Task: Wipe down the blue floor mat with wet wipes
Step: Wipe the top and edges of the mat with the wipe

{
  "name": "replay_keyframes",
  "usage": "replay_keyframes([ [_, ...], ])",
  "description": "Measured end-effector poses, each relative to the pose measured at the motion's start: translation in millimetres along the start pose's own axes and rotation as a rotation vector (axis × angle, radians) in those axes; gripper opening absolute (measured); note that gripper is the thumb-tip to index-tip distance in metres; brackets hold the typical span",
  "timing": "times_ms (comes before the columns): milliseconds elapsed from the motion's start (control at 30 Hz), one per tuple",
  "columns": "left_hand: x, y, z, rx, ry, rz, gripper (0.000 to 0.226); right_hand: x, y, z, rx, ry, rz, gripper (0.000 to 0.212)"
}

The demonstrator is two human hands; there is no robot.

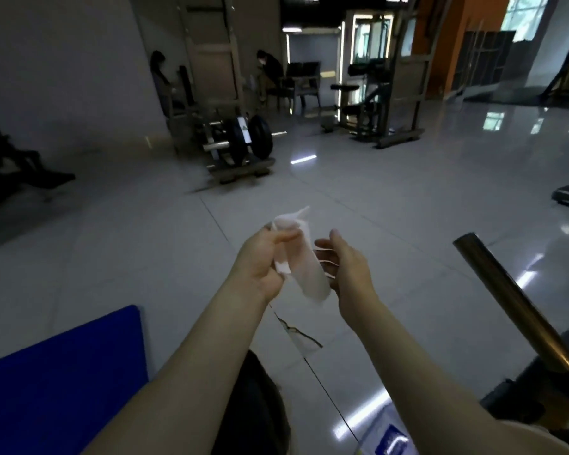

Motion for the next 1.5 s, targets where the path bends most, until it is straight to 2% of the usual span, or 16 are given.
replay_keyframes([
  [133, -29.7, -69.7, 17.0, 0.048, -0.030, -0.106, 0.031, -3.8, 42.4, -63.1, -0.192, 0.255, 0.134, 0.017],
  [233, -60.0, -116.8, 39.2, 0.083, -0.058, -0.162, 0.032, -3.8, 64.2, -105.9, -0.276, 0.376, 0.209, 0.007],
  [333, -101.2, -158.1, 73.7, 0.140, -0.147, -0.216, 0.026, -7.0, 75.4, -157.3, -0.222, 0.494, 0.220, 0.011],
  [400, -129.8, -177.8, 96.4, 0.186, -0.183, -0.235, 0.027, -16.1, 70.5, -199.8, -0.183, 0.654, 0.150, 0.023],
  [500, -170.4, -195.1, 133.2, 0.258, -0.230, -0.263, 0.025, -35.3, 51.3, -266.1, -0.342, 0.832, 0.107, 0.033],
  [600, -201.0, -204.9, 169.7, 0.259, -0.318, -0.293, 0.027, -45.0, 36.4, -310.5, -0.418, 0.837, 0.147, 0.022],
  [700, -235.0, -214.5, 233.0, 0.267, -0.371, -0.333, 0.029, -51.0, 17.0, -355.4, -0.418, 0.814, 0.104, 0.017],
  [800, -263.8, -210.4, 288.5, 0.304, -0.430, -0.275, 0.024, -52.7, 1.5, -383.9, -0.409, 0.779, 0.061, 0.017],
  [933, -298.8, -182.4, 356.7, 0.239, -0.543, -0.198, 0.026, -57.4, -26.9, -417.1, -0.393, 0.727, 0.007, 0.011],
  [1067, -315.1, -142.6, 400.9, 0.375, -0.637, -0.118, 0.021, -71.5, -64.6, -450.0, -0.357, 0.730, -0.068, 0.016],
  [1167, -327.5, -122.5, 426.7, 0.401, -0.703, -0.211, 0.012, -84.3, -95.3, -474.8, -0.401, 0.738, -0.116, 0.018],
  [1233, -327.4, -118.6, 424.2, 0.286, -0.609, -0.296, 0.014, -85.7, -105.2, -480.9, -0.407, 0.761, -0.165, 0.016],
  [1333, -324.0, -107.4, 417.0, 0.354, -0.464, -0.186, 0.026, -90.9, -130.2, -488.4, -0.298, 0.828, -0.312, 0.020],
  [1433, -316.1, -101.9, 428.9, 0.447, -0.596, -0.114, 0.020, -97.2, -154.3, -488.9, -0.149, 0.900, -0.446, 0.030],
  [1500, -303.8, -96.1, 447.7, 0.411, -0.740, 0.009, 0.025, -97.1, -167.3, -487.0, -0.200, 0.942, -0.428, 0.027],
])
Point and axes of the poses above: each hand's wrist, its own x-axis towards the middle knuckle, its own z-axis out of the back of the hand, y = z × x, the point moved 4 cm from there along x, towards the middle knuckle, and after that the axes turned 11 degrees about y, right-handed, at the moved point
